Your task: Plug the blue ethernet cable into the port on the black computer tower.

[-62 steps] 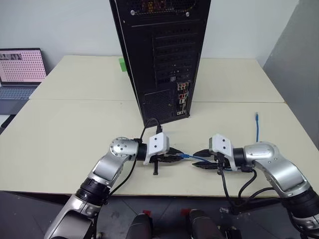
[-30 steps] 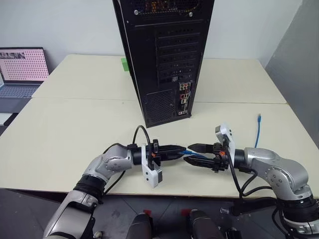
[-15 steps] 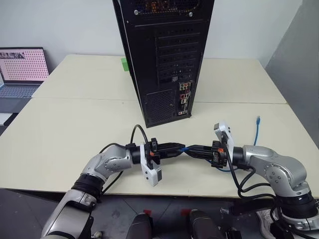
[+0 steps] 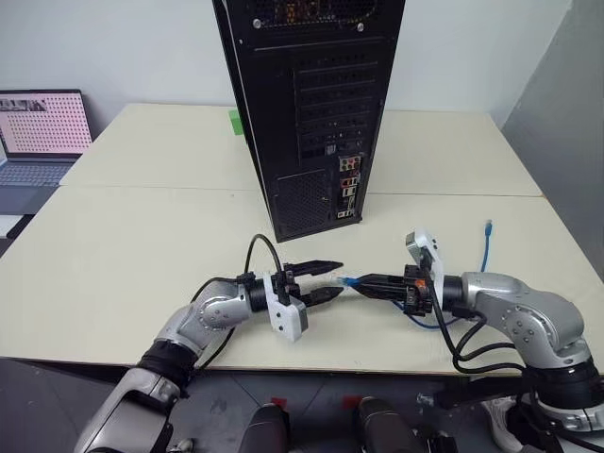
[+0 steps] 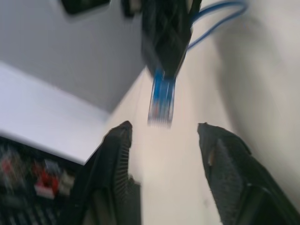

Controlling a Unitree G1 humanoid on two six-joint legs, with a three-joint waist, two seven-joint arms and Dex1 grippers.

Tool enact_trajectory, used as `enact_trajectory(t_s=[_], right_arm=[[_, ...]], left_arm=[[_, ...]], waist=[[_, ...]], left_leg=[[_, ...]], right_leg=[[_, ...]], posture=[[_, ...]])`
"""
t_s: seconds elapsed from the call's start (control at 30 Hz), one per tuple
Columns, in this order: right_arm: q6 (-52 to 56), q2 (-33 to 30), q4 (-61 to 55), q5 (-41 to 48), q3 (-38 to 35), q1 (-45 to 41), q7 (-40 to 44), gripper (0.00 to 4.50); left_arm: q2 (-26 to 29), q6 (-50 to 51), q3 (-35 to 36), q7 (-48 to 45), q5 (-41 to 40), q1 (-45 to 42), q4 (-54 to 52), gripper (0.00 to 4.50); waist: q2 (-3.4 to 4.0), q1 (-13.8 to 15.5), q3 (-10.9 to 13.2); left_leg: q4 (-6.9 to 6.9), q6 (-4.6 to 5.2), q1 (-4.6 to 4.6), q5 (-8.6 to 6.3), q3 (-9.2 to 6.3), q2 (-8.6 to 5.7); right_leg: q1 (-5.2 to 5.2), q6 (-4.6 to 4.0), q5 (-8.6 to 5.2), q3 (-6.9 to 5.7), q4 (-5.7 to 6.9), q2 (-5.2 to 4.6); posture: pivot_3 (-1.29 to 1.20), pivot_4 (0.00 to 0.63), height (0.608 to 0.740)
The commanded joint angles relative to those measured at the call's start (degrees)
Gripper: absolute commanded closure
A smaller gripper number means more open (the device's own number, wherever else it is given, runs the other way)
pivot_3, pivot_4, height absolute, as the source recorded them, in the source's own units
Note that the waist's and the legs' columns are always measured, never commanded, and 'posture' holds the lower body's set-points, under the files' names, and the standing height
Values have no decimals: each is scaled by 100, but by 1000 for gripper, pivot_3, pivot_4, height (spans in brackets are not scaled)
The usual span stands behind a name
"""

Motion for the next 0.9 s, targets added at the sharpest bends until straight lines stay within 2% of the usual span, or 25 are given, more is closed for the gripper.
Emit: enact_trajectory(t_s=[0.03,0.17,0.37,0.6,0.9], right_arm=[[-589,-1,-157,-542,-381,11,-655,4497],[-874,492,-392,-1126,-286,-105,-1697,4498],[-1149,1745,-406,-2079,15,-468,-3407,4498],[-1301,2612,-112,-2721,341,-788,-4255,4499],[-1231,3425,170,-2956,365,-946,-4742,4499]], left_arm=[[-205,2362,395,-165,-1247,520,-1358,1314],[-569,4548,803,303,-1683,834,-2596,1314],[-1159,6533,1074,1032,-1712,850,-3744,1314],[-1545,7172,1190,1435,-1620,735,-4086,1314],[-1554,7177,1206,1479,-1481,708,-4087,1314]], waist=[[1,-9,-1],[1,-45,-1],[1,-89,-1],[1,-84,-1],[1,-84,-1]], left_leg=[[0,0,0,0,0,0],[1,0,-5,0,-3,2],[1,0,-5,0,-17,2],[0,0,-8,0,-18,1],[0,0,-9,0,-19,1]], right_leg=[[0,0,0,0,0,0],[-4,1,0,-2,3,2],[-4,0,0,-6,5,8],[-5,-1,0,-6,0,7],[-6,-2,0,-7,0,7]], posture=[[0,150,740],[0,150,740],[0,150,740],[0,150,740],[0,150,740]])
